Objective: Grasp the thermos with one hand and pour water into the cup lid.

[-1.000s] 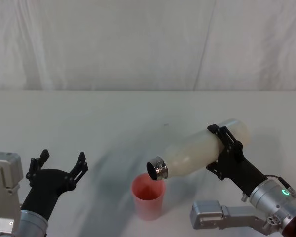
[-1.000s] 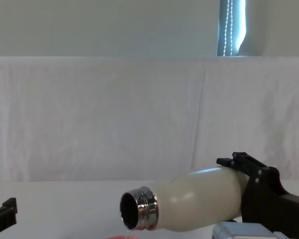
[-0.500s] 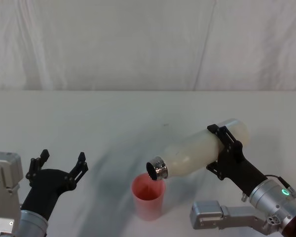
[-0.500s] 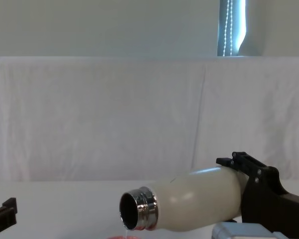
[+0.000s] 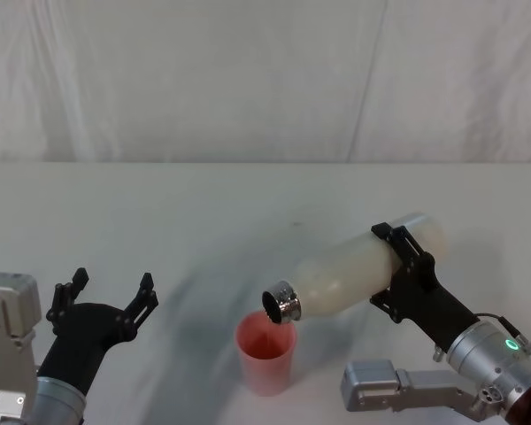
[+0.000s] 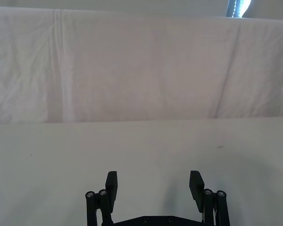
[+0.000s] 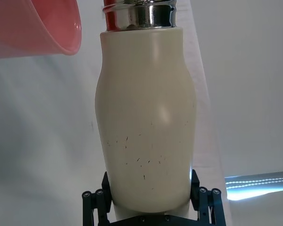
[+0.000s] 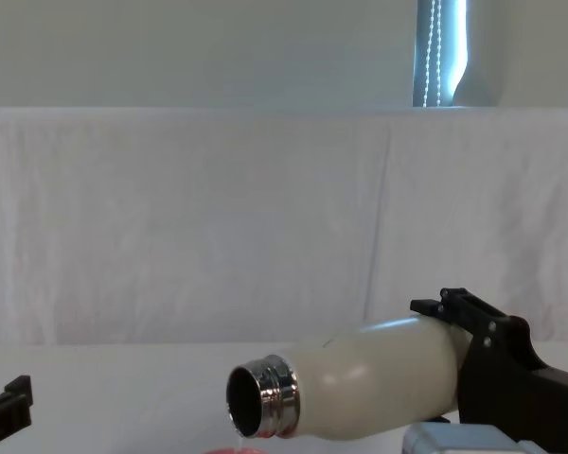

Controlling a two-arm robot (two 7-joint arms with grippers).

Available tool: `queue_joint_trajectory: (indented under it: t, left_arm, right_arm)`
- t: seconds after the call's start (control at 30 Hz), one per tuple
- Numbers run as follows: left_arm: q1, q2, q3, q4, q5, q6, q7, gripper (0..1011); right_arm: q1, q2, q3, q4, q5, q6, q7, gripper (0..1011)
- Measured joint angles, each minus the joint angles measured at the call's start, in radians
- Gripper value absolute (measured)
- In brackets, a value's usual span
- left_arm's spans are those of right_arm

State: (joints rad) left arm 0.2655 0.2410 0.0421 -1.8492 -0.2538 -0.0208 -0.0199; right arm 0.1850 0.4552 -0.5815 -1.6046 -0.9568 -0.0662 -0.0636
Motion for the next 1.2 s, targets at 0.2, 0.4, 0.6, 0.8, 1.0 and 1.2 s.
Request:
queue_joint_trajectory:
  t: [0.2, 0.4, 0.6, 0.8, 1.0, 1.2]
  left_arm:
    - [0.000, 0.000, 0.000, 0.000, 0.000, 0.000, 0.000, 1001]
    - [0.000, 0.000, 0.000, 0.000, 0.000, 0.000, 0.000, 1001]
    - [0.000, 0.000, 0.000, 0.000, 0.000, 0.000, 0.000, 1001]
    - [0.000, 0.000, 0.000, 0.000, 0.000, 0.000, 0.000, 1001]
    - [0.000, 0.000, 0.000, 0.000, 0.000, 0.000, 0.000, 1001]
    - [0.000, 0.000, 0.000, 0.000, 0.000, 0.000, 0.000, 1001]
  right_arm:
    - [-0.001, 0.001, 0.000, -0.002, -0.001, 0.001, 0.000, 950]
    - [-0.002, 0.002, 0.000, -0.004, -0.002, 0.002, 0.000, 950]
    - [-0.002, 0.002, -0.001, -0.004, -0.004, 0.002, 0.000, 950]
    - [-0.002, 0.003, -0.001, -0.005, -0.005, 0.004, 0.001, 950]
    - [-0.002, 0.003, -0.001, -0.005, -0.005, 0.005, 0.001, 950]
    - [-0.001, 0.003, -0.001, -0.005, -0.006, 0.005, 0.001, 950]
